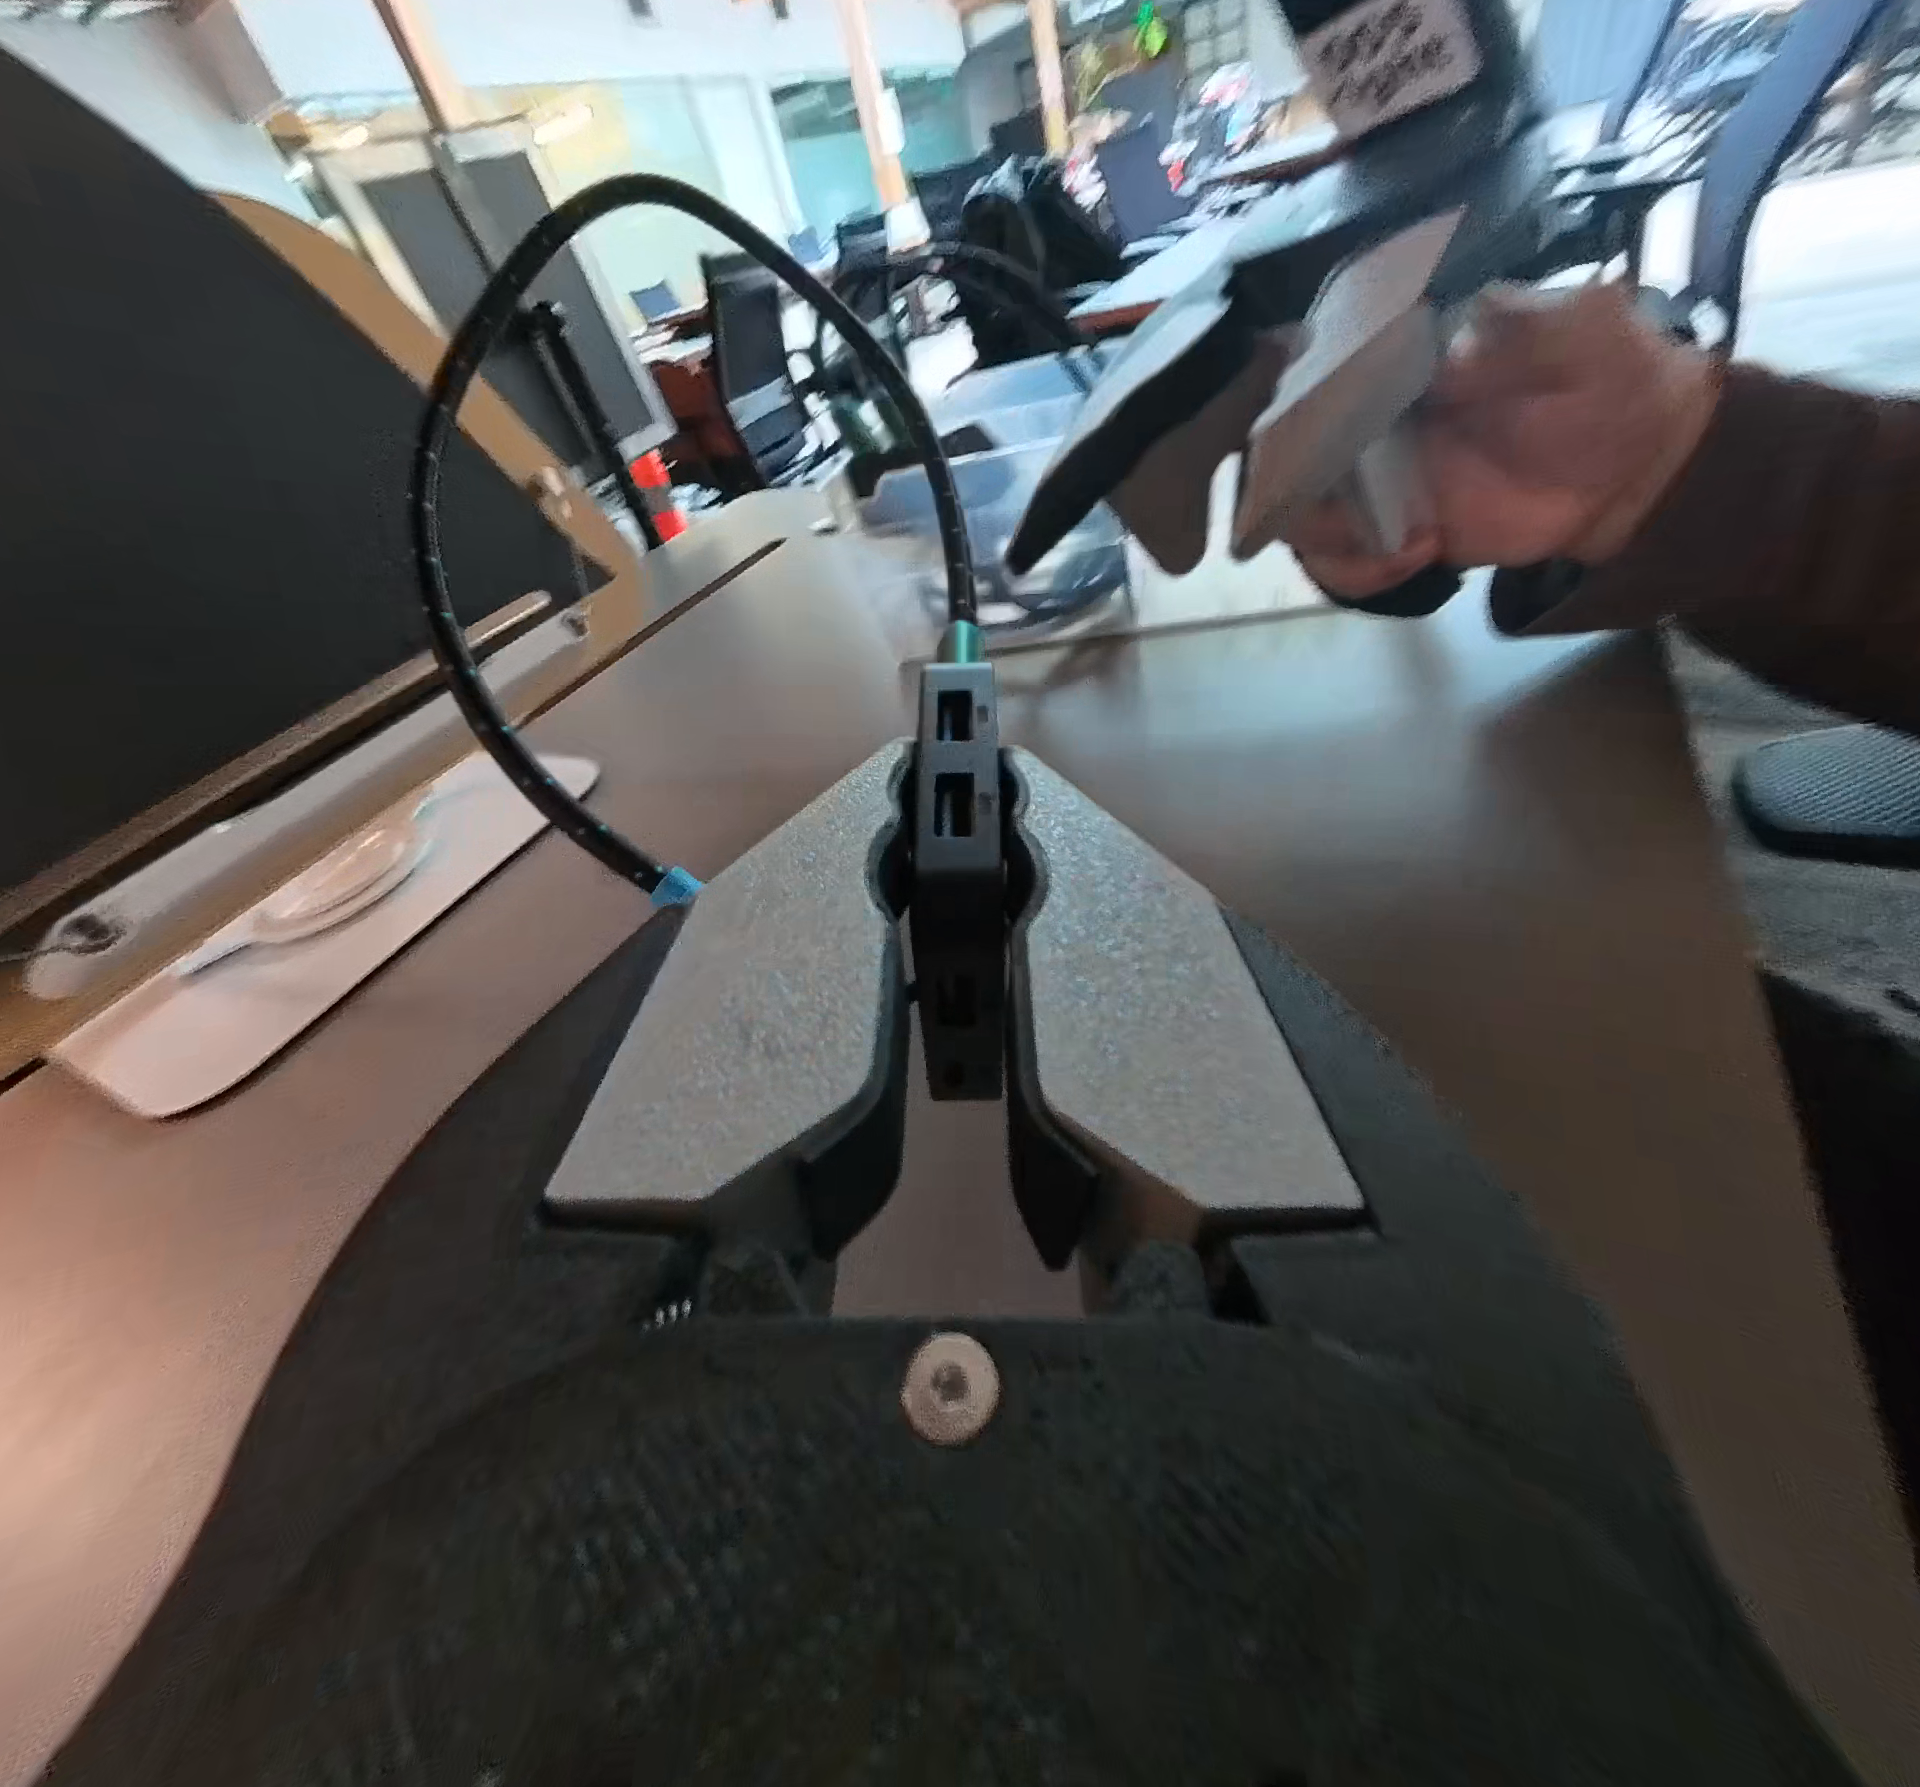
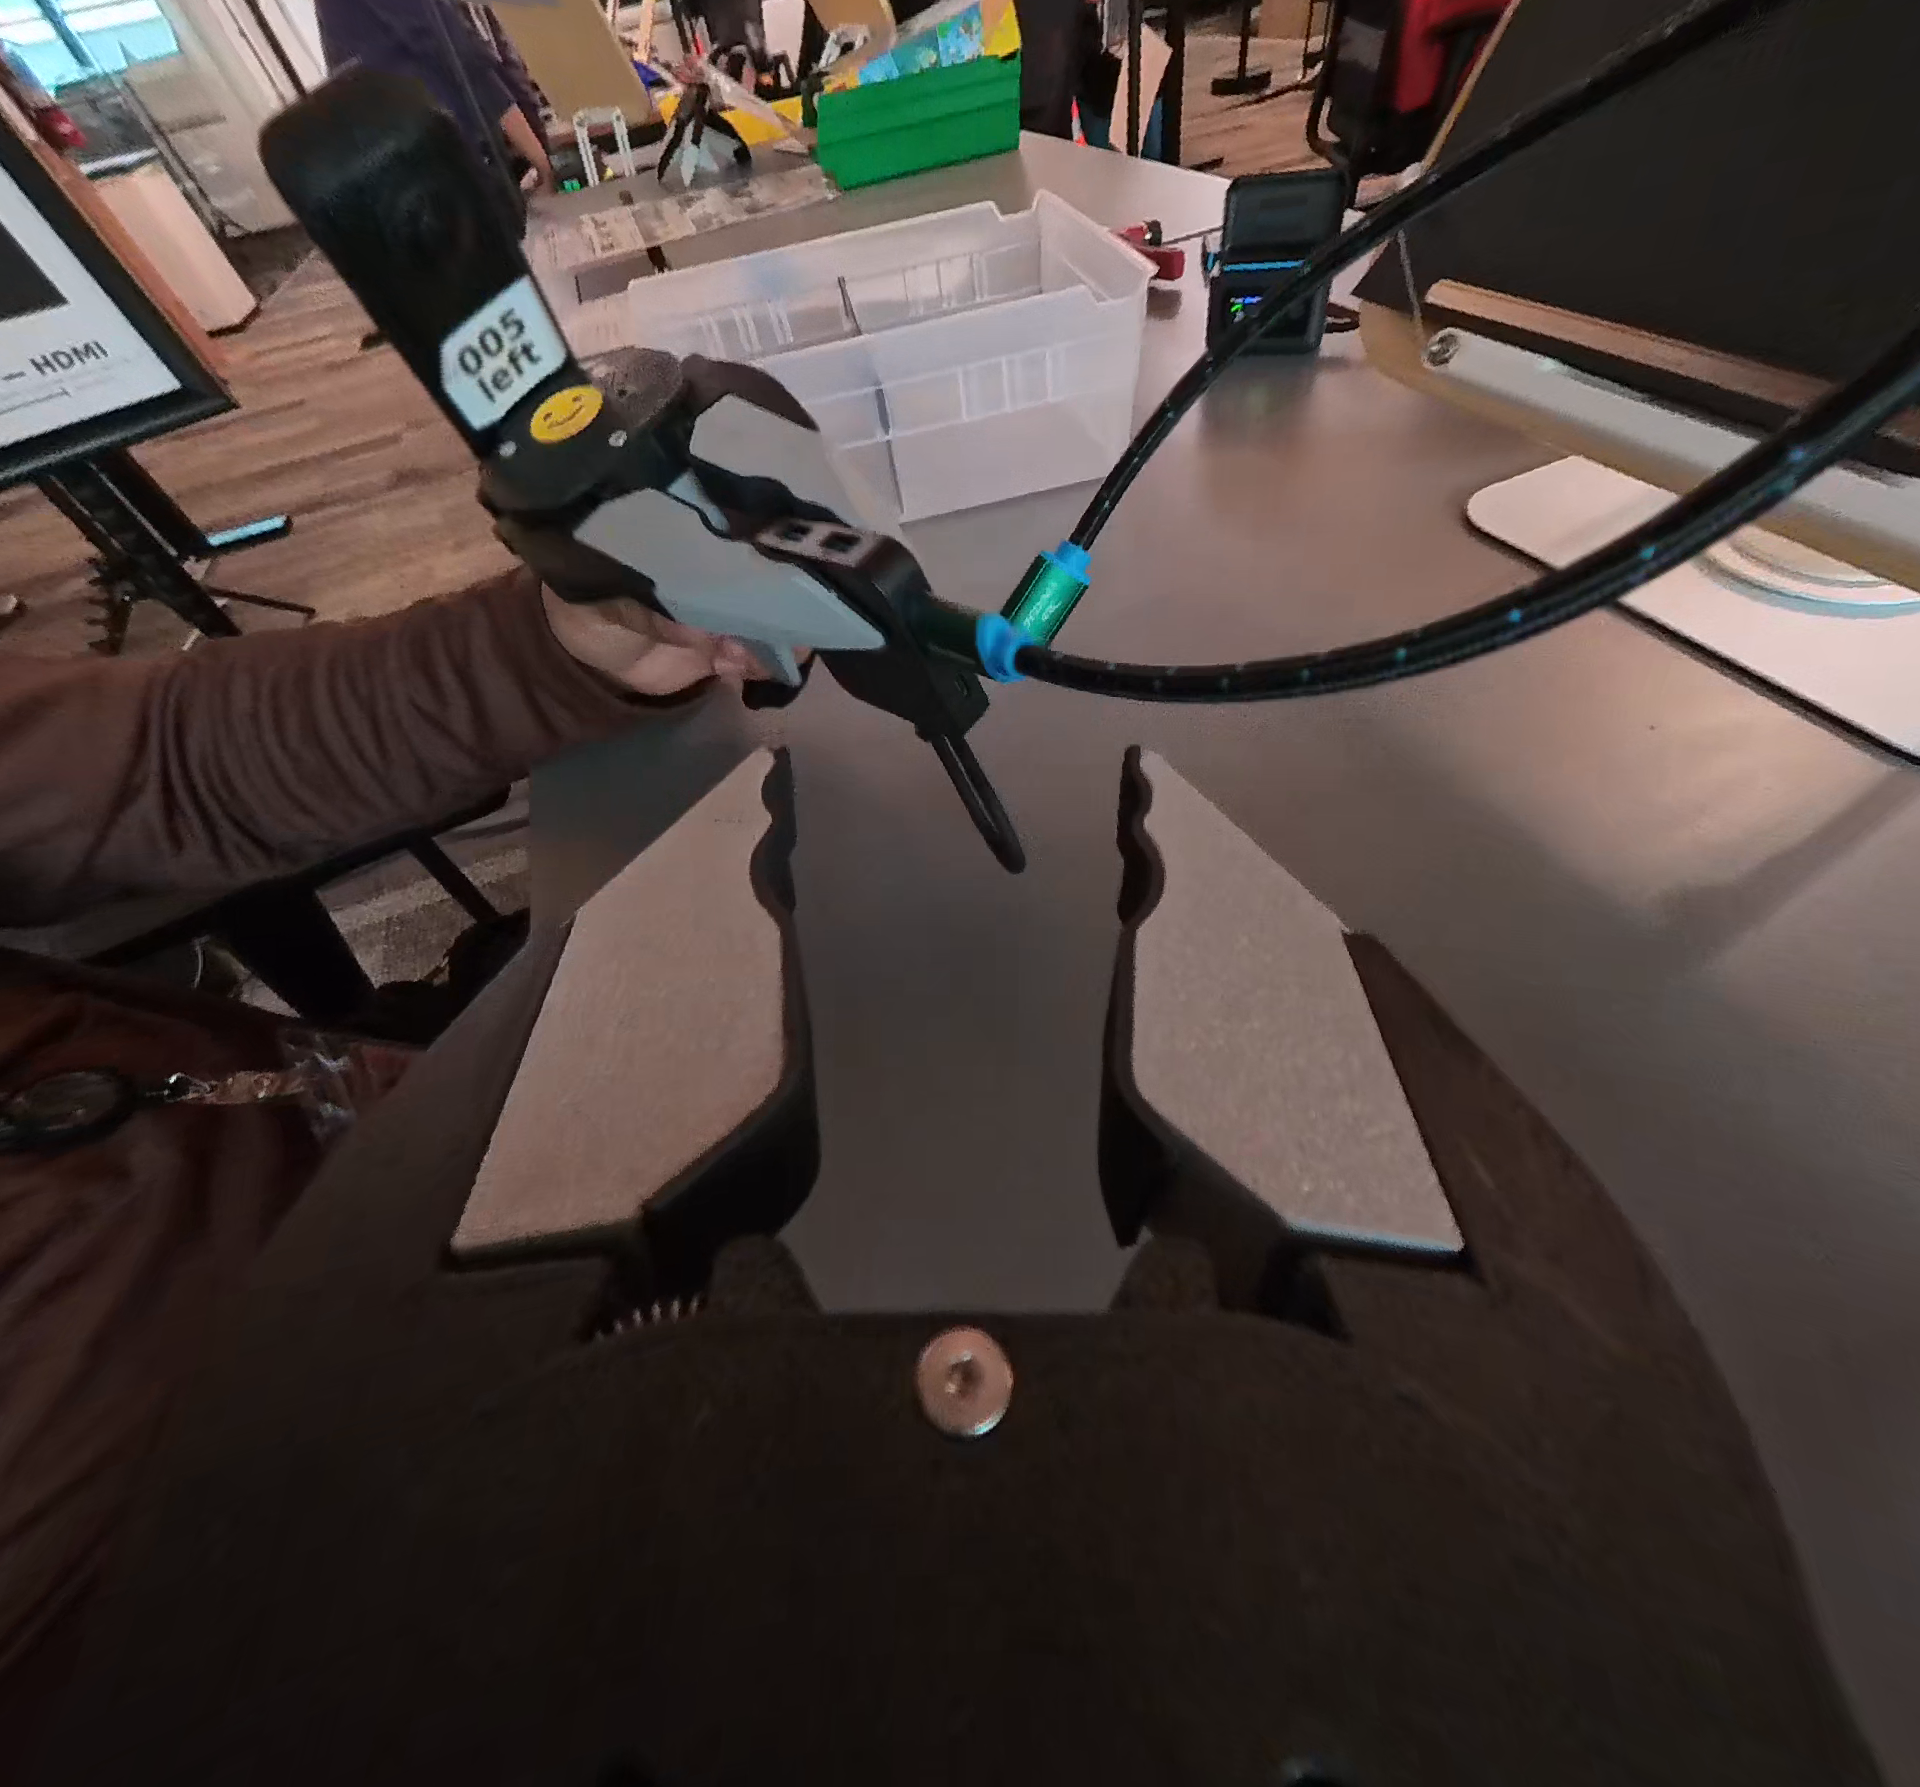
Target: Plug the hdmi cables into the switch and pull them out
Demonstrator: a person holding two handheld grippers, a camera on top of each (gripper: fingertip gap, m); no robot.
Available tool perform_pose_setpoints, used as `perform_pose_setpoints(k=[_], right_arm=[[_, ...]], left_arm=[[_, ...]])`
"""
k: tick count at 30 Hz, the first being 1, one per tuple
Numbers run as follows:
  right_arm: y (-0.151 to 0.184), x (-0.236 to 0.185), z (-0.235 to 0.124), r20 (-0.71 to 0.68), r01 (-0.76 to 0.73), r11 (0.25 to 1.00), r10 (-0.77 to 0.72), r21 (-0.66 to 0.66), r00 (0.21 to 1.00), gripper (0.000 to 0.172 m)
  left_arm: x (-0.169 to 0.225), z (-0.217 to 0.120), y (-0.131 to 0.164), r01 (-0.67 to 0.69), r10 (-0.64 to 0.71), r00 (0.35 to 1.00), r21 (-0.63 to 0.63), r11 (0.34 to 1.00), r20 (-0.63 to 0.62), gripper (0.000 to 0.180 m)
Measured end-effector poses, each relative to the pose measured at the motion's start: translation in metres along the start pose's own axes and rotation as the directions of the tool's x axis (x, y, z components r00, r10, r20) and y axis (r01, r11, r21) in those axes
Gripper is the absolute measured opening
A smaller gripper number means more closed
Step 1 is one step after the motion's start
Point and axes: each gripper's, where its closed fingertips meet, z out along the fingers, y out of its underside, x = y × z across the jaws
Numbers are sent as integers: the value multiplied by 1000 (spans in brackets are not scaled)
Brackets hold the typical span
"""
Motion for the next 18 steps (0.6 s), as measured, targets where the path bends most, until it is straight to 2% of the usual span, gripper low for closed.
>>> perform_pose_setpoints(k=[4, 7, 9, 12, 14, 15, 18], right_arm=[[5, -13, 8, 59, 39, 999, -38, -12, 998, 60], [-2, -38, 11, 157, 98, 994, -103, 40, 982, 52], [-3, -55, 12, 213, 139, 989, -148, 56, 966, 49], [8, -65, 19, 235, 194, 981, -189, 2, 953, 42], [17, -64, 28, 208, 232, 972, -218, -46, 954, 33], [21, -59, 32, 170, 257, 964, -242, -71, 955, 21], [24, -55, 39, 136, 269, 960, -256, -80, 957, 17]], left_arm=[[25, -7, -22, 62, -40, 985, 124, 990, -169, 10], [43, -9, -26, 118, -76, 955, 130, 984, -288, 10], [49, -9, -28, 124, -76, 947, 138, 983, -311, 11], [53, -9, -29, 147, -95, 937, 133, 980, -336, 10], [57, -7, -28, 168, -118, 927, 113, 979, -357, 11], [57, -6, -26, 169, -121, 926, 105, 980, -358, 11], [55, -6, -24, 140, -97, 939, 109, 984, -331, 11]])
